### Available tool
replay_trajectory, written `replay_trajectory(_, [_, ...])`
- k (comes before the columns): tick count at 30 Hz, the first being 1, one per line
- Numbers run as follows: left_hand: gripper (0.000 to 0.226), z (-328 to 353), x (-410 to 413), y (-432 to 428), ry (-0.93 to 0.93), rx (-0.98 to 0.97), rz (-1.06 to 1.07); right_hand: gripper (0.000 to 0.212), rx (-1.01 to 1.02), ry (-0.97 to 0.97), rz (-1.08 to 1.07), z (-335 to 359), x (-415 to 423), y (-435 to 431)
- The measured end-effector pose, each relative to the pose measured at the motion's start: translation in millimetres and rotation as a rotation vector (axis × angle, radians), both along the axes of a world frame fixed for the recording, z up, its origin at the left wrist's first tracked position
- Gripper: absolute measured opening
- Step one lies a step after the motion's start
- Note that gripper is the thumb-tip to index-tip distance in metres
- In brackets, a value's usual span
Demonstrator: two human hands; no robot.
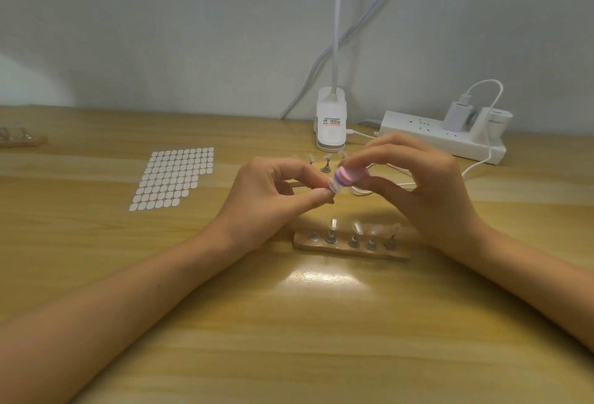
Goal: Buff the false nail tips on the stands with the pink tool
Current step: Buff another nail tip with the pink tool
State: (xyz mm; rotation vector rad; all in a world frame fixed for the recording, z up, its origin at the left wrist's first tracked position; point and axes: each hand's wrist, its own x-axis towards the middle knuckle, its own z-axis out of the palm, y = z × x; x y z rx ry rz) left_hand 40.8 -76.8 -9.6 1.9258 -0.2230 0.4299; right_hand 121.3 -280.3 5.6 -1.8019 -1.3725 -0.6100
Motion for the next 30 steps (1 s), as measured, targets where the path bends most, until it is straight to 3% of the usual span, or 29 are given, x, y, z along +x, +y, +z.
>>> replay_trajectory(3, [0.005,0.4,-0.2,-0.2,-0.037,0.037,-0.023,0.020,-0.044,-0.047,0.084,-2.6,-5.9,2.7])
replay_trajectory(14, [0.002,-1.0,0.2,0.8,-0.042,0.060,-0.005,0.018,-0.004,-0.015,0.003,-0.5,-0.4,-0.1])
replay_trajectory(18, [0.003,-1.2,0.9,0.2,-0.039,0.074,0.005,0.019,-0.060,-0.106,0.069,-3.8,-5.1,3.5])
replay_trajectory(21, [0.003,-1.6,0.6,0.9,-0.045,0.058,-0.002,0.020,-0.017,-0.051,0.005,0.1,-1.8,1.0])
replay_trajectory(25, [0.004,-1.6,0.6,0.8,-0.040,0.053,0.017,0.019,-0.073,-0.096,0.106,-2.5,-6.6,3.9])
replay_trajectory(30, [0.004,0.9,-0.8,0.0,-0.043,0.050,0.003,0.021,-0.027,-0.063,0.077,2.6,-1.7,1.0])
